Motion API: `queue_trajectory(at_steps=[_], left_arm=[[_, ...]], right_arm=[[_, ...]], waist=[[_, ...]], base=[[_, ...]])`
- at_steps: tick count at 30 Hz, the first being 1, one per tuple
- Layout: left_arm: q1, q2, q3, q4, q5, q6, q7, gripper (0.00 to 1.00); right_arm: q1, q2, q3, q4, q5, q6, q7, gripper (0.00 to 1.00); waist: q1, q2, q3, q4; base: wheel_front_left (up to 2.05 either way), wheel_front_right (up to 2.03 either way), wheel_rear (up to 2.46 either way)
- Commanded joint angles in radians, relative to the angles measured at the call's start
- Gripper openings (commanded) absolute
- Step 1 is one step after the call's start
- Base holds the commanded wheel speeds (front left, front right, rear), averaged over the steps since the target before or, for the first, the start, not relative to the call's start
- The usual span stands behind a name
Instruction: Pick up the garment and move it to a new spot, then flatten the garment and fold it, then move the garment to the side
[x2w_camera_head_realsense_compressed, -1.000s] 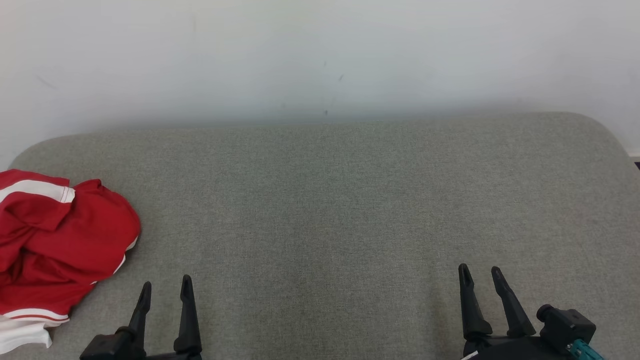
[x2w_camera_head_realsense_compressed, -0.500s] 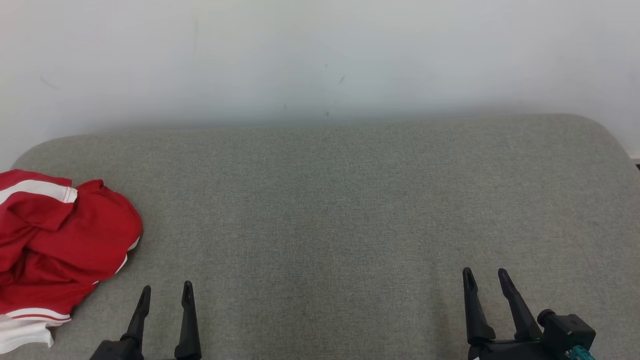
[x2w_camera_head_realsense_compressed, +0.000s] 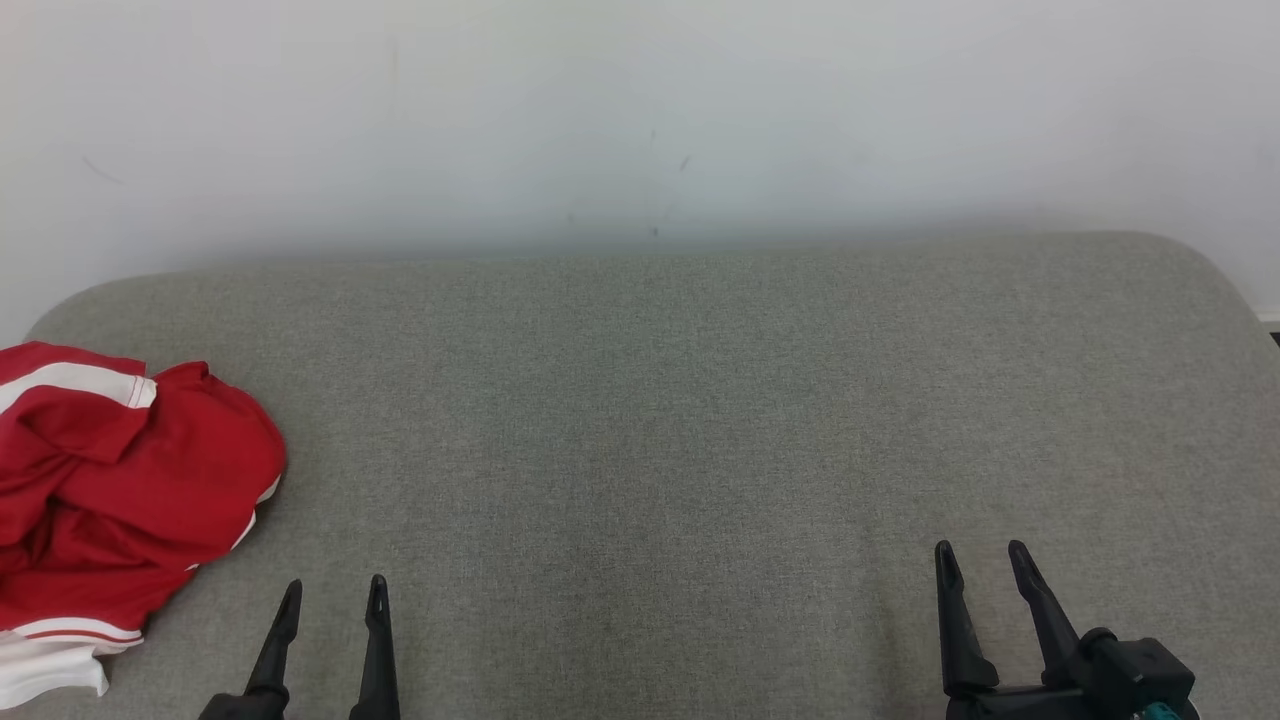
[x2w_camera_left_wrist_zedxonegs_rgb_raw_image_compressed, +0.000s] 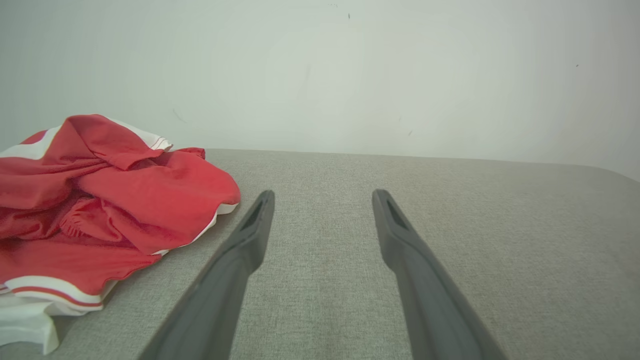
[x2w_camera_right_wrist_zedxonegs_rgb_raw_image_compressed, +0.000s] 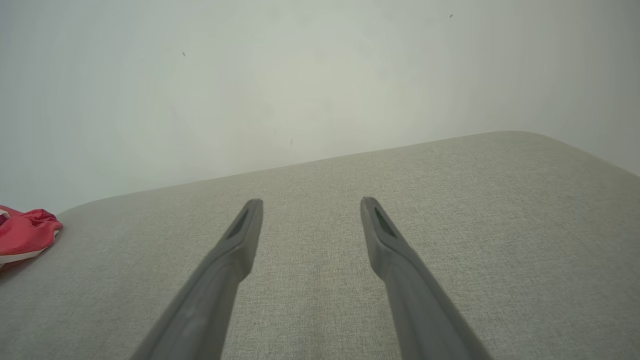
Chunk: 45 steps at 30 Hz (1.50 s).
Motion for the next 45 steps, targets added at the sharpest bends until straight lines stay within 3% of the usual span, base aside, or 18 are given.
queue_trajectory(at_steps=[1, 12, 30, 45], left_arm=[[0.013, -0.003, 0.004, 0.000, 0.022, -0.006, -0.012, 1.00], [0.012, -0.007, 0.017, 0.008, 0.054, -0.021, -0.020, 1.00], [0.016, -0.010, 0.029, 0.010, 0.066, -0.001, -0.020, 1.00], [0.016, -0.010, 0.045, 0.028, 0.072, 0.004, -0.020, 1.00]], right_arm=[[0.009, 0.001, -0.002, -0.004, -0.015, -0.002, -0.010, 1.00], [0.014, 0.001, -0.011, -0.002, -0.040, -0.002, -0.019, 1.00], [0.018, 0.001, -0.010, 0.012, -0.024, -0.002, -0.018, 1.00], [0.031, 0.001, -0.006, 0.021, -0.011, -0.002, -0.018, 1.00]], waist=[[0.0000, 0.0000, 0.000, -0.001], [0.0000, 0.0000, 0.001, 0.000], [0.0000, 0.0000, -0.002, 0.016], [0.0000, 0.0000, 0.000, 0.163]], base=[[0.00, 0.00, 0.00], [0.00, 0.00, 0.00], [0.00, 0.00, 0.00], [0.00, 0.00, 0.00]])
